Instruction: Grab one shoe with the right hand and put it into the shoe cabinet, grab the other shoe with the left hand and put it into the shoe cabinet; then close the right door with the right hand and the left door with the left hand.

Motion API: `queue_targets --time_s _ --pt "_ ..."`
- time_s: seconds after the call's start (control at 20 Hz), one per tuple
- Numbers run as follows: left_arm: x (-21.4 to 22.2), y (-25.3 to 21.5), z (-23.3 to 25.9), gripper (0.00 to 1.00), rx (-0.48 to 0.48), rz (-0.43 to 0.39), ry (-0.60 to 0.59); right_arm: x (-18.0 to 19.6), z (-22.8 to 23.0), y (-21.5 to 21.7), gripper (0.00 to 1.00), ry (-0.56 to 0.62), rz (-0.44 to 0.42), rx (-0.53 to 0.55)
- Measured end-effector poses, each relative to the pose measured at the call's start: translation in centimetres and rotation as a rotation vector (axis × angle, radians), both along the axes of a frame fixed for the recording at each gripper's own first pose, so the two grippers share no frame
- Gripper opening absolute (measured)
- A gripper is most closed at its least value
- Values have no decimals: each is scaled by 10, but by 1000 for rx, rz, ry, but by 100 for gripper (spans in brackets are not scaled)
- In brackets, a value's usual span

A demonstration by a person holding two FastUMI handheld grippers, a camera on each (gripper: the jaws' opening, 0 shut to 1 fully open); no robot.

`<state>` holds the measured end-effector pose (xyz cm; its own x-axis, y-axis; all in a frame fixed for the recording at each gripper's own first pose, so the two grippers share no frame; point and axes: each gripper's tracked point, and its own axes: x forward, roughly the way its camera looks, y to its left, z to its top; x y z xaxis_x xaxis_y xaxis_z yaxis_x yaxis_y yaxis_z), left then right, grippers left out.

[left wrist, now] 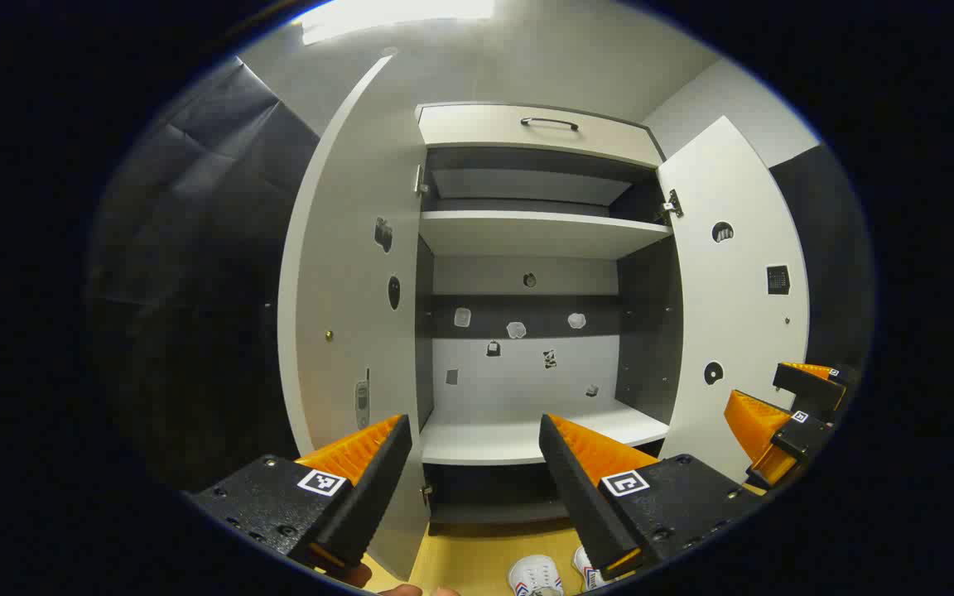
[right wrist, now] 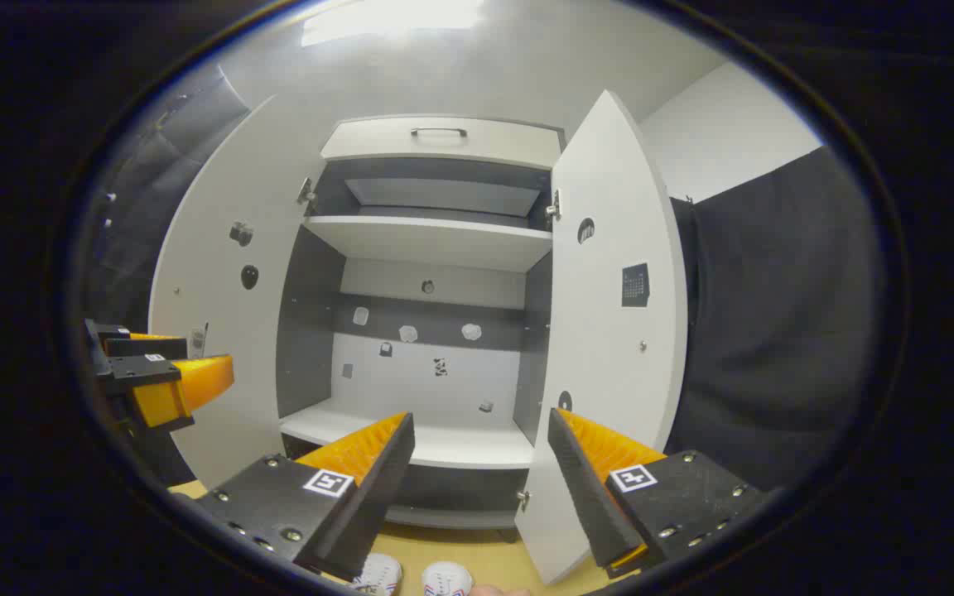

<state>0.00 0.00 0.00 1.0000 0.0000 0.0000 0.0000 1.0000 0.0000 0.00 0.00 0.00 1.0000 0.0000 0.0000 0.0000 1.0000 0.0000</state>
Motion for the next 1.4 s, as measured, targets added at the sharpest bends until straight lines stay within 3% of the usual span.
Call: queue_targets --time_s 0.05,0.95,1.15,1.4 --pt "-1 0 0 96 5 -1 2 0 -1 2 96 3 3 0" --pt "-10 11 -6 96 19 43 18 -9 -18 3 97 41 7 -1" --pt "-13 13 -4 96 26 53 15 -11 -69 11 97 153 44 -11" --pt "-18 20 -4 96 35 75 18 -21 -188 33 97 429 125 -40"
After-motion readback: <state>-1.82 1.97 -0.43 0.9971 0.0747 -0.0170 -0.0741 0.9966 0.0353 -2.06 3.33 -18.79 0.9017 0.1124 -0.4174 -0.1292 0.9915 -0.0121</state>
